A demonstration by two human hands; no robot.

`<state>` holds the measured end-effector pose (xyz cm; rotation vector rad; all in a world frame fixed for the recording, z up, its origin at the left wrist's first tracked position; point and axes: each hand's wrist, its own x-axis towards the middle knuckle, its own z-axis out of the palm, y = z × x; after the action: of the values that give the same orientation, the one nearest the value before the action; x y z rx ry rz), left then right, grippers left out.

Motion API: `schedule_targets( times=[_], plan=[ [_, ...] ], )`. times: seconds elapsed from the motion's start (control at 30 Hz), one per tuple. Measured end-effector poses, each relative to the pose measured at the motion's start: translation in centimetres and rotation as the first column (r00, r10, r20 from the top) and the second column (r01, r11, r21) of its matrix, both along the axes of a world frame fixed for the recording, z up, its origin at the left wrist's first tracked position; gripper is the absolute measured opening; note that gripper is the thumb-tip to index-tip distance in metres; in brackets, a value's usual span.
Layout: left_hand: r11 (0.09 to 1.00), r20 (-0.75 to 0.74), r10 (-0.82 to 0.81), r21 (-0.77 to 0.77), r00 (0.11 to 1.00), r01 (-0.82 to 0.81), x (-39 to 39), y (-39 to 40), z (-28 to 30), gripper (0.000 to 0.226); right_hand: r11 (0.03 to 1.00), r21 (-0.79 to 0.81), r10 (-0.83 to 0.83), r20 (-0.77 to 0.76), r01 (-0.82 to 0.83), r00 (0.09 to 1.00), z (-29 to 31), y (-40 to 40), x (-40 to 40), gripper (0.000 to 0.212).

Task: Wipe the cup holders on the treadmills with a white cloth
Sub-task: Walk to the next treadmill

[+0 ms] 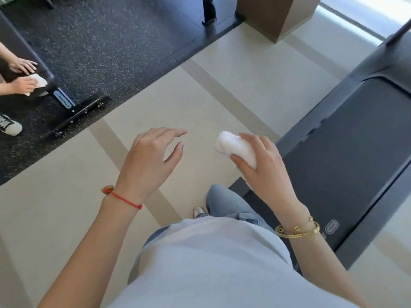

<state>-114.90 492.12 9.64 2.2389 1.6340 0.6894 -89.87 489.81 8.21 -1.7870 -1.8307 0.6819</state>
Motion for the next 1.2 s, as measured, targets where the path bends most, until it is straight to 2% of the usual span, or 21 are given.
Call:
schedule_targets(
  times=[0.37, 0.53, 0.83, 1.2],
  plan=[
    [0.979, 0.005, -0.204, -0.015, 0.979, 0.204, 2.5, 14.7, -1.1, 0.029, 0.979, -0.019, -0.203, 0.002, 0.203, 0.979, -1.1, 9.8, 1.2, 0.045],
    [0.973, -0.009, -0.233, -0.007, 0.973, 0.232, 5.0, 22.8, -1.2, 0.031, 0.977, -0.017, -0.215, -0.01, 0.215, 0.977, -1.5, 17.1, 3.5, 0.044],
    [0.958, 0.008, -0.287, -0.006, 0.958, 0.287, 12.6, 36.5, 0.5, 0.032, 0.96, 0.042, -0.275, -0.011, 0.275, 0.961, 0.8, 30.0, 10.5, 0.044],
    [0.849, 0.027, -0.527, -0.037, 0.85, 0.527, 24.5, 50.4, 0.8, 0.034, 0.871, 0.04, -0.491, 0.016, 0.49, 0.871, 1.0, 38.9, 19.1, 0.046]
  ],
)
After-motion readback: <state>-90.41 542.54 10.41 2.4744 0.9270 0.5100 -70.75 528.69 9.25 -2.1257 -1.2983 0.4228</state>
